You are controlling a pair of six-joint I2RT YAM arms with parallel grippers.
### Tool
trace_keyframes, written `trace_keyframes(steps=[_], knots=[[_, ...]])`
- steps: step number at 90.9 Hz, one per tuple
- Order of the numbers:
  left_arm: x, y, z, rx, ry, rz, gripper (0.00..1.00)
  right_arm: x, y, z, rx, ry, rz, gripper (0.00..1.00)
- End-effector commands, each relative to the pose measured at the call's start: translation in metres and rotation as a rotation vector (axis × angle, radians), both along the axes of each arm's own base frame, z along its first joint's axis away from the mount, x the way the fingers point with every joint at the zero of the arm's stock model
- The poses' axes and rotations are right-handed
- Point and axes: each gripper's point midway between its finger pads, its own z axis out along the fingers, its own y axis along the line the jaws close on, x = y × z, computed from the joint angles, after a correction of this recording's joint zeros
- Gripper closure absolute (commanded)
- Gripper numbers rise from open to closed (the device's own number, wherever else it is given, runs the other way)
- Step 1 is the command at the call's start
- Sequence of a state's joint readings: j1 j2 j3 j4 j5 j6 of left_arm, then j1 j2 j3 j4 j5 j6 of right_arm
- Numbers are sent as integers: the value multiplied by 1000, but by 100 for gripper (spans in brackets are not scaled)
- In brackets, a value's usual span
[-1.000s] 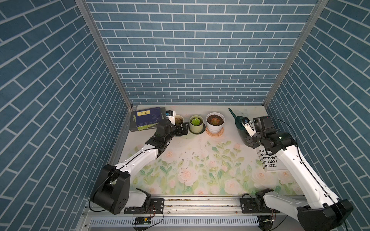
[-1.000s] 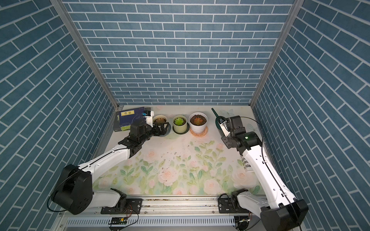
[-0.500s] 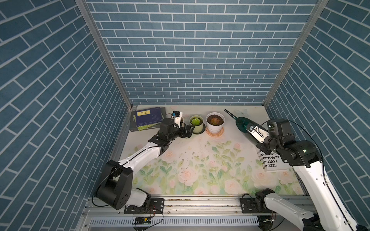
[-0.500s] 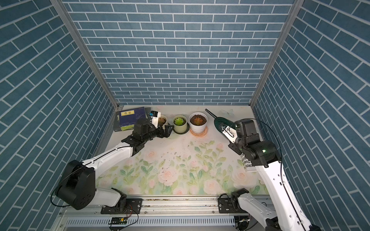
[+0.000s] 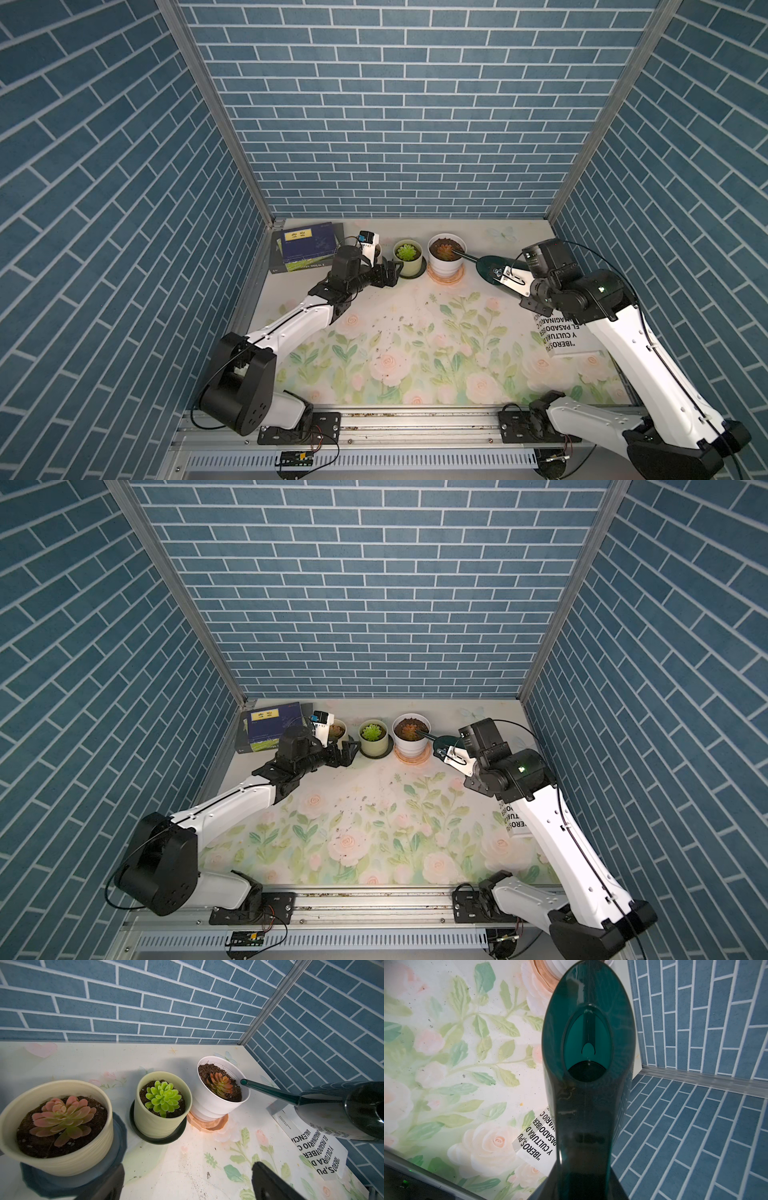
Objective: Water the succulent around the soil edge
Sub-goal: Water the soil of the potted plant with water.
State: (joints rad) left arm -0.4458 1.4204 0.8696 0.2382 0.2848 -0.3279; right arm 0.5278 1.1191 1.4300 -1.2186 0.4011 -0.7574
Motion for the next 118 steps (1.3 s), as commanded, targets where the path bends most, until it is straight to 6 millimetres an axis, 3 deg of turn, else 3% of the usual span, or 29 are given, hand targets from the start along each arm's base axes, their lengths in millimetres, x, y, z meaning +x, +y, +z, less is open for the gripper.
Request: trace_keyframes(steps=[1, 17, 41, 79, 102, 118], knots=[[-1, -1, 2, 13, -7, 0, 0, -4, 0, 17, 13, -41, 13, 100], [-3, 2, 2, 11, -7, 10, 0, -4, 16, 12, 17, -11, 55, 100], [-6, 5, 2, 11, -16, 20, 0, 19, 44, 27, -46, -72, 102, 100], [-7, 9, 1, 19, -21, 33, 0, 45, 31, 50, -166, -212, 25, 100], [-6, 9, 2, 16, -22, 35, 0, 31, 16, 62, -153, -247, 16, 100], [-6, 9, 4, 10, -22, 38, 0, 18, -1, 58, -154, -232, 14, 100]])
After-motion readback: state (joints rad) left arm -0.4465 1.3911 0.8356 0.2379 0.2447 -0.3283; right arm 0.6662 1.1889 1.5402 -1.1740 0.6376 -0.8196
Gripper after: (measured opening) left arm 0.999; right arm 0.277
